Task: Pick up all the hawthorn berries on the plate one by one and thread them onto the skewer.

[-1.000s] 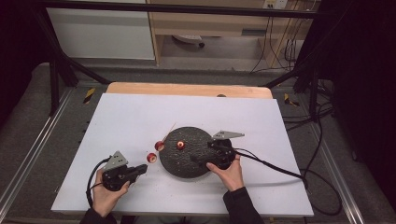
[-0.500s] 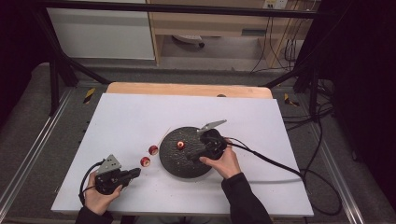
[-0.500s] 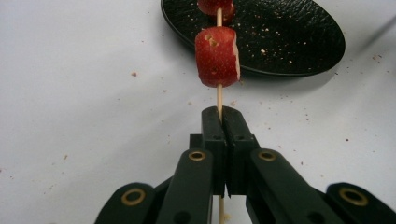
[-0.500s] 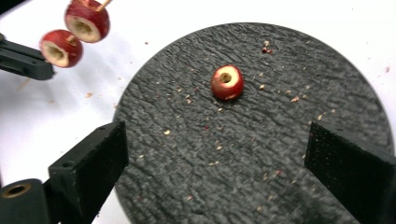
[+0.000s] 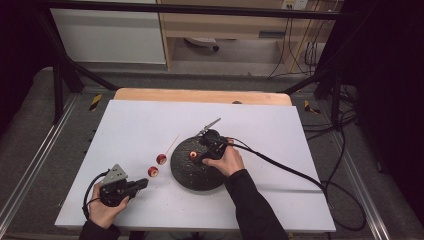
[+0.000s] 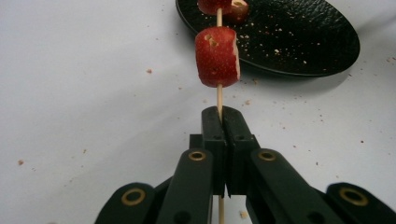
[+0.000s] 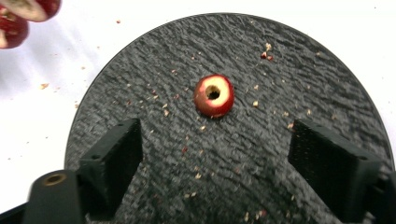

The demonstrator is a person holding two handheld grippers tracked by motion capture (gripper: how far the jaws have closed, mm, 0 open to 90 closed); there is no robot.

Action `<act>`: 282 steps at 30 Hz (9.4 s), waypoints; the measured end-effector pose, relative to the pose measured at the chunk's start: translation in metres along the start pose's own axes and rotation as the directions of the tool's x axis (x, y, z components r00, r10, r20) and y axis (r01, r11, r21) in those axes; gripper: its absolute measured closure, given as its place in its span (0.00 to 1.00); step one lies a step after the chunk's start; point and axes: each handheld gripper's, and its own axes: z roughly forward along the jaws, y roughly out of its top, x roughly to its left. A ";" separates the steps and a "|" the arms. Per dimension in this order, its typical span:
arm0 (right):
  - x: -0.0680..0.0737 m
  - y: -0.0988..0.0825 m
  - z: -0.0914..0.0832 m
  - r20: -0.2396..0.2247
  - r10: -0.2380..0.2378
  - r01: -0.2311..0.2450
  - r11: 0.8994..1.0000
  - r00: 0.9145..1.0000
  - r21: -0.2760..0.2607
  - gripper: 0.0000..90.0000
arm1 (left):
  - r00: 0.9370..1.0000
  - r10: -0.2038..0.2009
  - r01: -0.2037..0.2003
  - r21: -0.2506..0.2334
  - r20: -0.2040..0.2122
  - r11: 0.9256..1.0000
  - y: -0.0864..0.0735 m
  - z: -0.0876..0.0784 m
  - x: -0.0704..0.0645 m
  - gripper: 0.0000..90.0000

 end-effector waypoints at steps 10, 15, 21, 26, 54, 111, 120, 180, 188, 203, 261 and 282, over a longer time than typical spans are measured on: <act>-0.004 0.023 0.017 -0.009 -0.030 0.030 0.998 1.000 0.057 0.40 | 1.000 -0.016 0.016 0.003 -0.007 1.000 -0.001 0.001 0.003 0.98; -0.005 0.029 0.027 -0.031 -0.022 0.024 0.997 0.999 0.077 0.48 | 1.000 -0.012 0.012 0.005 -0.003 1.000 -0.001 0.001 0.002 0.98; -0.007 0.032 0.037 -0.044 -0.031 0.036 0.993 0.999 0.113 0.55 | 1.000 -0.014 0.014 0.004 -0.003 1.000 -0.001 0.001 0.002 0.98; -0.008 0.033 0.041 -0.051 -0.029 0.036 0.991 0.998 0.127 0.63 | 1.000 -0.013 0.013 0.002 -0.001 1.000 0.000 0.001 0.002 0.98; -0.008 0.037 0.026 -0.073 0.037 -0.027 0.991 0.997 0.134 0.70 | 1.000 -0.011 0.011 -0.003 0.001 1.000 0.000 0.000 0.001 0.98; 0.000 -0.077 -0.026 -0.420 0.387 -0.571 0.584 0.821 -0.577 0.70 | 1.000 -0.006 0.007 -0.044 0.010 0.999 0.003 0.010 -0.027 0.98; 0.007 -0.079 -0.020 -0.474 0.399 -0.618 0.450 0.785 -0.644 0.70 | 1.000 -0.016 0.016 -0.068 0.000 0.998 0.004 0.016 -0.036 0.98; 0.009 -0.078 0.006 -0.603 0.417 -0.707 0.154 0.680 -0.691 0.71 | 1.000 -0.007 0.007 -0.087 0.003 0.996 0.008 0.042 -0.069 0.98; 0.011 -0.078 0.009 -0.598 0.421 -0.705 0.160 0.682 -0.691 0.71 | 0.999 -0.035 0.036 -0.081 0.005 0.996 0.013 0.048 -0.070 0.98; 0.011 -0.077 0.003 -0.587 0.413 -0.686 0.143 0.696 -0.713 0.71 | 0.999 -0.044 0.042 -0.110 -0.013 0.993 0.019 0.049 -0.081 0.98; -0.006 -0.078 -0.027 -0.380 0.395 -0.544 0.505 0.836 -0.670 0.21 | 0.997 -0.077 0.078 -0.101 0.022 0.992 0.043 0.060 -0.072 0.98; -0.044 -0.140 -0.054 -0.115 0.266 -0.288 0.828 0.957 -0.480 0.01 | 1.000 0.000 0.001 -0.017 0.027 1.000 0.052 0.040 -0.054 0.98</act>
